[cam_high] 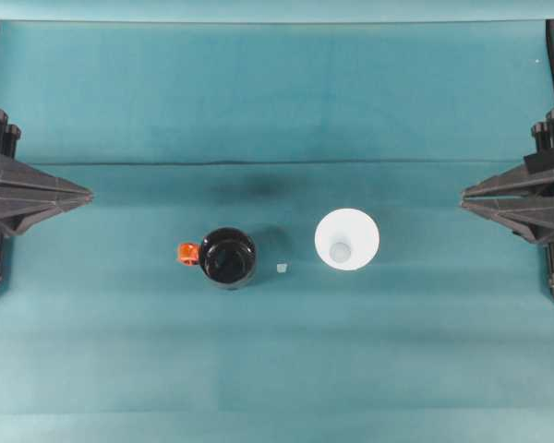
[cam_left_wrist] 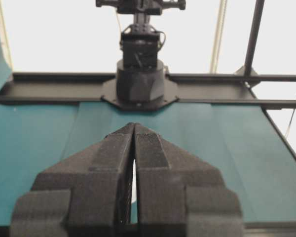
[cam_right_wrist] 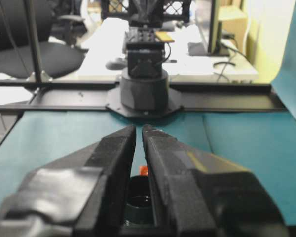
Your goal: Put the paper cup into the moved red handle cup holder.
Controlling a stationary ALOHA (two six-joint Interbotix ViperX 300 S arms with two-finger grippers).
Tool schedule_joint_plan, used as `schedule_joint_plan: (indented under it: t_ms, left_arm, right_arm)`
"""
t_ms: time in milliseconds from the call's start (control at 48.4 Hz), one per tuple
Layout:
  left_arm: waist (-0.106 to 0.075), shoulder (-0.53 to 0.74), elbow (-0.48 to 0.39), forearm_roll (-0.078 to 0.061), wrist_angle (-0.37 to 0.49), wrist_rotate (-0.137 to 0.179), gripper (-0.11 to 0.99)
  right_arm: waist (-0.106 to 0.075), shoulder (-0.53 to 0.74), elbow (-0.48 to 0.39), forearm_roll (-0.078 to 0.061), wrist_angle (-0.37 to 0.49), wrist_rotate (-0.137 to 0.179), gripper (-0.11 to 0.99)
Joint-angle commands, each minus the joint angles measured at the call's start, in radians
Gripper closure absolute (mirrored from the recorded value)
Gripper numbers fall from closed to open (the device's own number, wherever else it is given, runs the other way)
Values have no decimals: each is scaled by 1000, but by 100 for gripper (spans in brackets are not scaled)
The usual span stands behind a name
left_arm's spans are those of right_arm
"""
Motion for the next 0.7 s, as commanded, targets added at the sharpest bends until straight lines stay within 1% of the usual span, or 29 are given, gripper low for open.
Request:
schedule_joint_plan:
  t_ms: [0, 41, 83, 124, 207, 269, 289, 372, 434, 455, 475, 537, 599, 682]
  left_arm:
    - [0, 31, -48, 9, 71, -18, 85]
    - [0, 46, -71, 11, 124, -26, 85]
    - [0, 60, -97, 11, 184, -31, 85]
    - [0, 74, -121, 11, 238, -32, 85]
    - [0, 94, -166, 11, 327, -26, 85]
    - [0, 100, -181, 11, 359, -25, 85]
    - [0, 101, -184, 11, 370, -26, 85]
    - [0, 112, -189, 11, 402, -37, 85]
    - [-5, 126, -190, 11, 430, -41, 85]
    - [-6, 132, -192, 11, 440, -44, 85]
    - [-8, 138, -192, 11, 451, -48, 85]
    - [-9, 163, -196, 11, 489, -67, 85]
    - [-9, 201, -207, 11, 554, -92, 85]
    - [-17, 249, -219, 11, 618, -114, 85]
  right_arm:
    - [-3, 15, -8, 8, -5, 5, 88]
    - [-3, 15, -8, 17, 12, 8, 87]
    - [-5, 15, -8, 23, 38, 15, 86]
    - [-5, 15, -9, 26, 71, 25, 91]
    - [-5, 12, -17, 25, 133, 44, 96]
    - [-5, 9, -21, 25, 176, 60, 97]
    - [-6, 8, -23, 26, 196, 69, 98]
    - [-9, 6, -25, 25, 249, 92, 98]
    - [-9, 6, -25, 26, 279, 107, 98]
    - [-11, 8, -25, 25, 288, 112, 98]
    - [-11, 8, -25, 26, 295, 115, 98]
    - [-11, 8, -26, 25, 318, 126, 98]
    - [-11, 8, -26, 25, 334, 132, 98]
    - [-14, 9, -26, 25, 368, 138, 98]
